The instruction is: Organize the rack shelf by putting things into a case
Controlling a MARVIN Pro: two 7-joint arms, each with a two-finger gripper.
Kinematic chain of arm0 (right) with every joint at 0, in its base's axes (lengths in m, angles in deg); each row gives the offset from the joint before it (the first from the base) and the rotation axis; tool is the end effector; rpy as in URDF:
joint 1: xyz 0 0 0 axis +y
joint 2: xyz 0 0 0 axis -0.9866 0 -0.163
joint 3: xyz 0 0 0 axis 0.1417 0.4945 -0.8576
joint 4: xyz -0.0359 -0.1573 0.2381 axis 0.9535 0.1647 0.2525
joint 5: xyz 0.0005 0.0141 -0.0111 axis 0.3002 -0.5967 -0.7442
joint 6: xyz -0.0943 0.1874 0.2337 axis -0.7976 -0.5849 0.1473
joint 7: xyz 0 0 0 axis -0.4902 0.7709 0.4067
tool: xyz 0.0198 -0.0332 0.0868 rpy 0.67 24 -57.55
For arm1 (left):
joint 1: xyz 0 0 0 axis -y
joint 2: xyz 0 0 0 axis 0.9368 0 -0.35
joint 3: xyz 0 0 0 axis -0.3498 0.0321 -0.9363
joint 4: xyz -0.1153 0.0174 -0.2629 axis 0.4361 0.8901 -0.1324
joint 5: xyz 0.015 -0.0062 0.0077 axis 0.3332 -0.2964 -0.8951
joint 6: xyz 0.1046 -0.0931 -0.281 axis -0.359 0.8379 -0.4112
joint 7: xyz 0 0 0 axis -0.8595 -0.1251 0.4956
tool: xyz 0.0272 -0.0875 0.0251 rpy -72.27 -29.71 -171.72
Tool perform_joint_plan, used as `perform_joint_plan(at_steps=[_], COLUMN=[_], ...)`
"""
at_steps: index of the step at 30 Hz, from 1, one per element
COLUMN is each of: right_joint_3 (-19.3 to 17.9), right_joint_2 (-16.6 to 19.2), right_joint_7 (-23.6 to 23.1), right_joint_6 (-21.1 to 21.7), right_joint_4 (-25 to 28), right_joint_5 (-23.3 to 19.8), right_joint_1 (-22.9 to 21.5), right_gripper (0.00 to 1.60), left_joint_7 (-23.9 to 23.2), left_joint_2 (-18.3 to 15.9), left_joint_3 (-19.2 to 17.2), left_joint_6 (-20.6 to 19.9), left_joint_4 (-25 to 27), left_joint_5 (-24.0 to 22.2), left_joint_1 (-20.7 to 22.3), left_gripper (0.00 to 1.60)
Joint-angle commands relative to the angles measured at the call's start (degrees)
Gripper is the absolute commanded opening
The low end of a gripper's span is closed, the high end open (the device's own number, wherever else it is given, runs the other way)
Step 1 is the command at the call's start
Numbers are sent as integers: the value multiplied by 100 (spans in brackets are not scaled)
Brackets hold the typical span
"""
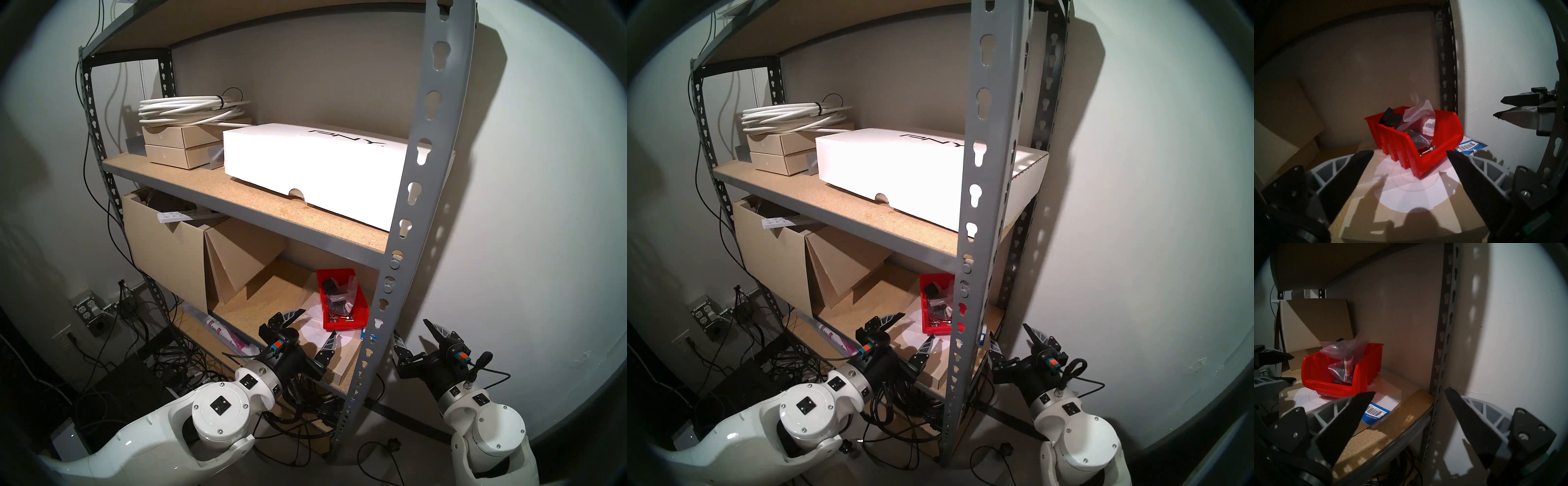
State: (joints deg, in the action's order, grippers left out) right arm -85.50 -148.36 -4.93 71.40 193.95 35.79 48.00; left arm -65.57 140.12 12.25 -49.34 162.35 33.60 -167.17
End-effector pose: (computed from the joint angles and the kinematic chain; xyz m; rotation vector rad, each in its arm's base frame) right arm 0.2398 -0.0185 -0.2771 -2.3183 -0.2981 -1.9949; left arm 0.2805 -0.1055 -0.2840 2.0419 -0.7644 1.8682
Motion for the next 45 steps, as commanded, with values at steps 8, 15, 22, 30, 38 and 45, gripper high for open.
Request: perform_joint_plan(at_steps=[8,15,22,30,38,45], right_joint_3=[1,0,-2,-3,-4,-5], right_joint_2=[-1,-5,-8,-12,-15,-17], right_joint_7=[2,-2,-4,-7,-10,-12], right_joint_6=[-60,-61,-62,-62,-63,-63], right_joint_4=[149,150,150,150,151,151], right_joint_5=[8,11,13,15,17,19], right_joint_1=[-28,-28,-28,-28,-28,-28], right_gripper=[160,160,160,160,160,160], left_joint_7=[267,383,425,409,417,416], left_joint_2=[360,369,326,290,231,162], left_joint_3=[104,164,133,105,48,40], left_joint_6=[-18,-35,-11,-1,41,56], left_joint_4=[-195,-328,-384,-416,-523,-536], left_joint_5=[340,488,480,419,344,290], left_joint_1=[366,445,429,408,374,380], left_gripper=[160,160,160,160,160,160])
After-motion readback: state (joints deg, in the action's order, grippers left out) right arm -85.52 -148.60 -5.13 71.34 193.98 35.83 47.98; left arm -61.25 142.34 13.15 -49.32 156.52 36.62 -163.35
